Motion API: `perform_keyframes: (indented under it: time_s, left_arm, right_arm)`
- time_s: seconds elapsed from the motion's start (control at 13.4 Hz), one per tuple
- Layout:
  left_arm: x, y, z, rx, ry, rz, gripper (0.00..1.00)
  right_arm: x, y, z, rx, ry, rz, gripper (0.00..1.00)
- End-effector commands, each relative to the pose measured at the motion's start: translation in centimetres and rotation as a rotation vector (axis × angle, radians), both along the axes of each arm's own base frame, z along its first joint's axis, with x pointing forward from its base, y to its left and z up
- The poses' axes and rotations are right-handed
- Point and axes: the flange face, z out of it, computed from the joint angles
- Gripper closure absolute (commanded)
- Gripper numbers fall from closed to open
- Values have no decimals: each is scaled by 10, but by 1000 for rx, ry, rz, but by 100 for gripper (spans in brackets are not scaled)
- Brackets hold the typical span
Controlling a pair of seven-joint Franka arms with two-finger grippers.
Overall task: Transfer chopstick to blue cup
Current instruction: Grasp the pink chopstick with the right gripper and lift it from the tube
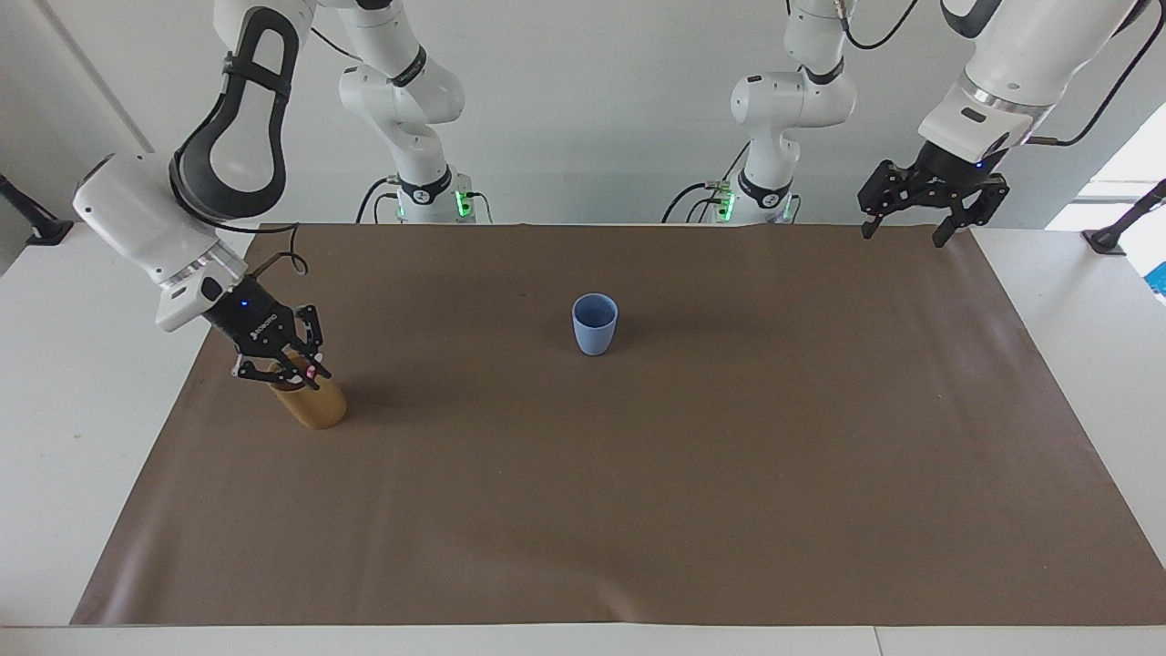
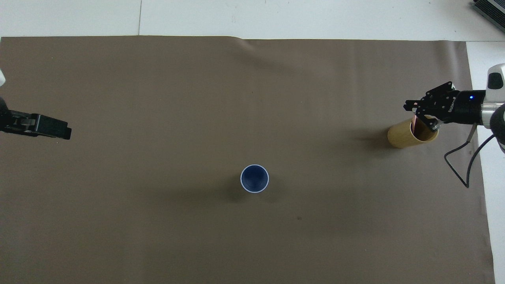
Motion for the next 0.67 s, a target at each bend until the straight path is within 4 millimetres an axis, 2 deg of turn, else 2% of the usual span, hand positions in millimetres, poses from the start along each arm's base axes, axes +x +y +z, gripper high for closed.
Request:
perform_keyframes:
  time_s: [0.0,0.22,0.45,0.6]
  left_arm:
    - [-17,10,-3,28,15,19,0]
    - [-20,10,-5,30,19,16,0]
    - [-20,12,-5,37,20,10,0]
    - [-20,13,-3,35,15,15,0]
  right_arm:
    - [-1,0,14,42,0,-22,100]
    - [2,3,33,52,44,-66,100]
    - [4,8,66,-3,100,-158,100]
    - [-1,9,84,-36,120,-188,100]
